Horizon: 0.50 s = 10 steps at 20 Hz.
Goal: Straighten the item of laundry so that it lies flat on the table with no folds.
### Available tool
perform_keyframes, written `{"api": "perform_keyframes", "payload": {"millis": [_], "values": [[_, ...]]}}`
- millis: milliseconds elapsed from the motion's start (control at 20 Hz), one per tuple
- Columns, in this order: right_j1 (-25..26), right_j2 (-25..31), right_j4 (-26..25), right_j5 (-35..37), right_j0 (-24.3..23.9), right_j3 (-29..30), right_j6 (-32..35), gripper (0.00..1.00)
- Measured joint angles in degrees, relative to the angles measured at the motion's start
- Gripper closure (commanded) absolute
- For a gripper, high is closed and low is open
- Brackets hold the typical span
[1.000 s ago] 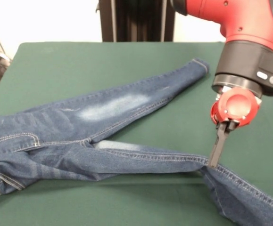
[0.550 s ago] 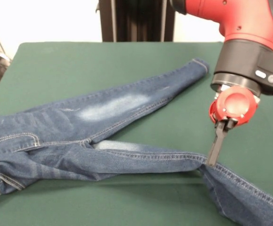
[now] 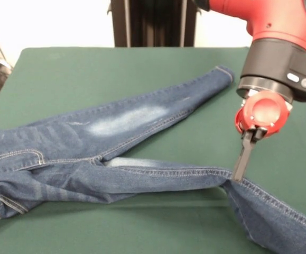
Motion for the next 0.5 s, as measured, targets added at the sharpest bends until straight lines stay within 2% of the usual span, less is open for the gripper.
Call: {"api": "perform_keyframes", "payload": {"millis": [500], "values": [[0.4,0.0,1.4,-0.3,1.3,0.8,0.0,1.0]]}}
